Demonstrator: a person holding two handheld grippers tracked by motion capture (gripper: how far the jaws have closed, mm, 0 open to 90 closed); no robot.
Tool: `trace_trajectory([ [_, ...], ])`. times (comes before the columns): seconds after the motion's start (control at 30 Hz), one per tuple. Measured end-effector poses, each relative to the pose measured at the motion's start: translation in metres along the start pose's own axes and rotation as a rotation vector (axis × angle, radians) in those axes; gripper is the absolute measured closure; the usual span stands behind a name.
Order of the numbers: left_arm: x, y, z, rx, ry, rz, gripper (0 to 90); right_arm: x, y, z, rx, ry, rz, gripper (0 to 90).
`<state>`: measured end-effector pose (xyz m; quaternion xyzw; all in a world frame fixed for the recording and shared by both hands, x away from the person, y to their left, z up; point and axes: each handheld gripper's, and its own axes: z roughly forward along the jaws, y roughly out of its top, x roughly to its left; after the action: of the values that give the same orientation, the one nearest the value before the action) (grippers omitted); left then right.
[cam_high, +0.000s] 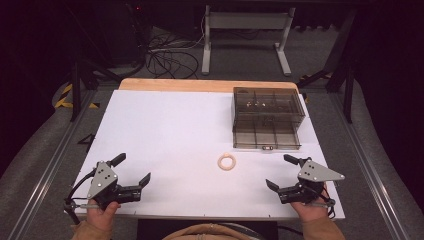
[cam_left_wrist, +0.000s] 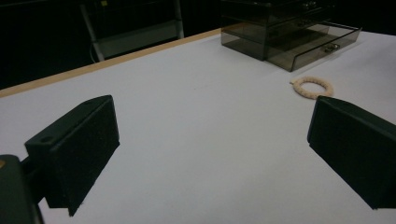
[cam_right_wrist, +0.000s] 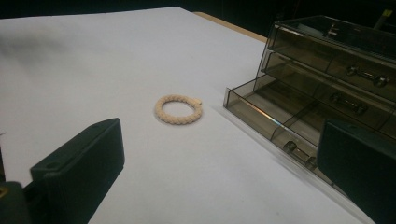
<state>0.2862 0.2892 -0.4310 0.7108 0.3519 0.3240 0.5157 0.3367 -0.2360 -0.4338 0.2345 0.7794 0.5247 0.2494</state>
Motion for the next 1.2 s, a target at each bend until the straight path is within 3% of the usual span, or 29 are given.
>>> trace_trajectory([
  [0.93,0.0,-0.001,-0.001,0.0,0.013,-0.003,2.3,0.002,0.003,0.0,0.008,0.009,-0.003,4.0],
  [1.2,-0.001,-0.001,0.0,0.007,0.013,0.003,2.4,0.0,0.012,0.005,0.025,0.028,-0.003,6.0],
])
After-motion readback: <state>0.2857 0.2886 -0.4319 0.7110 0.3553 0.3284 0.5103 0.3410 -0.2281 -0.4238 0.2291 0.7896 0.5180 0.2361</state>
